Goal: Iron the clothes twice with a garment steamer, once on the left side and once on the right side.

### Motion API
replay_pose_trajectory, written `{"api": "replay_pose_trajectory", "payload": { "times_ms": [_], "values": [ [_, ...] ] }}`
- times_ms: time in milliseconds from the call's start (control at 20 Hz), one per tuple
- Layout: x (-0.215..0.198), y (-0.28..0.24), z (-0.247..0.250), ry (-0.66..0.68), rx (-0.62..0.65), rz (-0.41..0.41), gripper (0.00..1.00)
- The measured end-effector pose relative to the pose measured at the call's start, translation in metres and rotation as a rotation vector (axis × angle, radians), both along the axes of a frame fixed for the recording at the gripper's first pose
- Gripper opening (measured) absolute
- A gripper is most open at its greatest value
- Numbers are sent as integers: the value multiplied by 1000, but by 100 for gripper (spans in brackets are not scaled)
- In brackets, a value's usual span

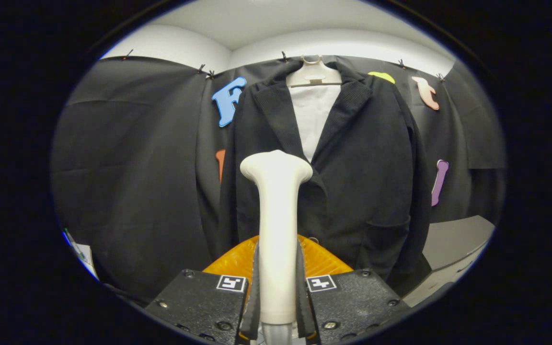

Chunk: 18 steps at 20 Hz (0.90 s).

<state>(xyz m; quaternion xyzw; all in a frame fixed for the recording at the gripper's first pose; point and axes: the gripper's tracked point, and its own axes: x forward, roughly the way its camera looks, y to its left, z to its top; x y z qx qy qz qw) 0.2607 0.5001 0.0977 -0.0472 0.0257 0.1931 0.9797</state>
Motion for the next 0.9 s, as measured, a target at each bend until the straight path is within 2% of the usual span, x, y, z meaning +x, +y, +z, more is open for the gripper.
{"api": "replay_pose_trajectory", "payload": {
  "times_ms": [900],
  "values": [
    [-4,-15,-50,82,-69,-36,33]
  ]
}}
